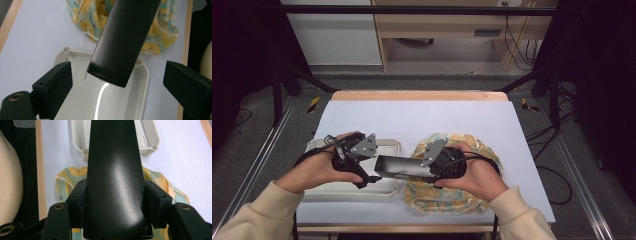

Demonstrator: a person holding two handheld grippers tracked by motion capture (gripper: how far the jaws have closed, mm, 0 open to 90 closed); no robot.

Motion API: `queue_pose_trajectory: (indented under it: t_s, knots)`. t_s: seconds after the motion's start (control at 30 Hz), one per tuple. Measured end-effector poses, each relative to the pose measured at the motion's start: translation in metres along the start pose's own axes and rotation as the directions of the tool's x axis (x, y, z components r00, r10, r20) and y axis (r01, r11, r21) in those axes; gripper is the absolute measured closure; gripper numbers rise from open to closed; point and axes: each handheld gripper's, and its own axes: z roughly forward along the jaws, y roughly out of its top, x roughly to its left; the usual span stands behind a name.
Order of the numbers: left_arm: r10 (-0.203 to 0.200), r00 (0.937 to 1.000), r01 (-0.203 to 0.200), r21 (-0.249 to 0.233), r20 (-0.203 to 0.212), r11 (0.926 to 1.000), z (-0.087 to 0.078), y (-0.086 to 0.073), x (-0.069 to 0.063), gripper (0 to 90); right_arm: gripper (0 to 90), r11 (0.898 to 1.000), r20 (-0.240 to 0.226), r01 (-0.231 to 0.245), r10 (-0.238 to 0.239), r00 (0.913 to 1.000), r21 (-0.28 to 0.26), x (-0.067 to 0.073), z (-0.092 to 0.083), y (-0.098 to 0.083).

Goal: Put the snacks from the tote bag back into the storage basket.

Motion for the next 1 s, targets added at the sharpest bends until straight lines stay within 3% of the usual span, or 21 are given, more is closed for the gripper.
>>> queue_pose_trajectory:
  t_s: [0.17, 0.3, 0.53, 0.77, 1.0]
  knots:
    - [0.018, 0.9996, -0.018, 0.034, 0.022, 0.9992, 0.009, 0.001, -0.003, 9.5, 43.3, 1.000, -0.021, 0.006, -0.006, 0.9998, -0.002, 0.000, 0.001, 0.002]
    - [0.056, 0.9981, -0.058, 0.081, 0.026, 0.9950, 0.017, 0.003, -0.005, 13.6, 43.3, 1.000, -0.034, 0.019, -0.020, 0.9992, -0.023, 0.001, -0.002, 0.004]
    - [0.082, 0.9953, -0.087, 0.096, 0.052, 0.9916, 0.024, 0.009, -0.006, 23.7, 43.3, 0.999, -0.057, 0.037, -0.038, 0.9977, -0.020, 0.004, -0.003, 0.004]
    - [0.138, 0.9868, -0.149, 0.140, 0.084, 0.9789, 0.034, 0.015, -0.013, 30.5, 43.2, 0.998, -0.069, 0.058, -0.059, 0.9958, -0.014, 0.006, -0.005, 0.004]
    - [0.152, 0.9837, -0.166, 0.149, 0.095, 0.9748, 0.036, 0.016, -0.014, 37.2, 43.2, 0.998, -0.074, 0.058, -0.059, 0.9955, -0.014, 0.006, -0.007, 0.004]
